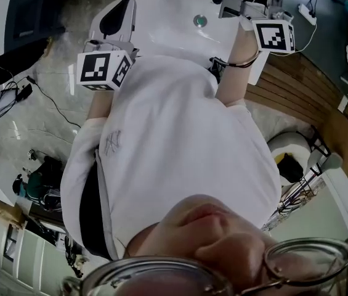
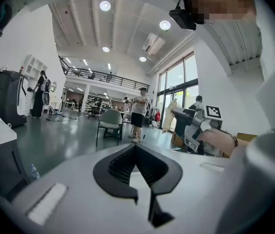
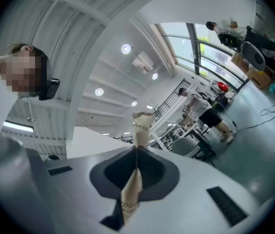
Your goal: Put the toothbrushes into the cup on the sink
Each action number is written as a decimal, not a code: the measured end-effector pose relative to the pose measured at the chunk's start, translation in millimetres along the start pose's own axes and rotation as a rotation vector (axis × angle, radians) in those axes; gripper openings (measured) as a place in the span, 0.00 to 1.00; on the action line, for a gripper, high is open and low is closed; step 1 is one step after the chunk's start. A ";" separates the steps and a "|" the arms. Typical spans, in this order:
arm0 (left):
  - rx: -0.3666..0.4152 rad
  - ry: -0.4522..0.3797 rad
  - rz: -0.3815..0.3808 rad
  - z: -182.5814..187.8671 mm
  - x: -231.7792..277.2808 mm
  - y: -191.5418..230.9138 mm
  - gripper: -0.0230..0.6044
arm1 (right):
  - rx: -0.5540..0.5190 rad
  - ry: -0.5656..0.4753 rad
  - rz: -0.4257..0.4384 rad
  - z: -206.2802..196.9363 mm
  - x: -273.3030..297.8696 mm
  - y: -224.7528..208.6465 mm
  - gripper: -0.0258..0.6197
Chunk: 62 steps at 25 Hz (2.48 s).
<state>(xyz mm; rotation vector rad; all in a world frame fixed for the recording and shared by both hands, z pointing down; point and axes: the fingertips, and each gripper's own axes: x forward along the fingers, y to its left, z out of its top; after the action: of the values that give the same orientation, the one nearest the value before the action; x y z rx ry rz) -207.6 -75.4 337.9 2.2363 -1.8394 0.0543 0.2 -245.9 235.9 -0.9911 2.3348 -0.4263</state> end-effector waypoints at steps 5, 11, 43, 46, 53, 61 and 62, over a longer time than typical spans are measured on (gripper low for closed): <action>-0.021 0.005 0.061 0.8 -4.3 23.9 0.05 | -0.019 0.071 0.080 -36.6 39.3 20.9 0.06; -0.055 0.028 0.122 -6.9 -4.7 40.8 0.05 | -0.097 0.171 0.143 -97.0 71.5 28.9 0.06; -0.094 0.094 0.173 -28.3 -8.0 69.1 0.05 | -0.341 0.646 0.146 -315.1 52.3 15.9 0.06; -0.092 0.089 0.164 -27.0 -6.0 65.9 0.05 | -0.371 0.689 0.159 -322.1 46.3 17.4 0.06; -0.088 0.082 0.153 -26.0 -1.2 61.8 0.05 | -0.370 0.712 0.152 -325.4 41.0 11.3 0.06; -0.082 0.069 0.147 -21.9 -7.0 59.3 0.05 | -0.321 0.770 0.147 -325.8 35.1 11.7 0.20; -0.080 0.067 0.145 -21.3 -6.7 58.7 0.05 | -0.314 0.776 0.148 -324.9 35.0 11.3 0.23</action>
<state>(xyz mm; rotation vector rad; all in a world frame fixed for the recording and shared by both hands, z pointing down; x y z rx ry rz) -263.3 -74.8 367.0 2.0207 -1.9298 0.0785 -223.3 -241.5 474.6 -0.8749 3.2300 -0.4469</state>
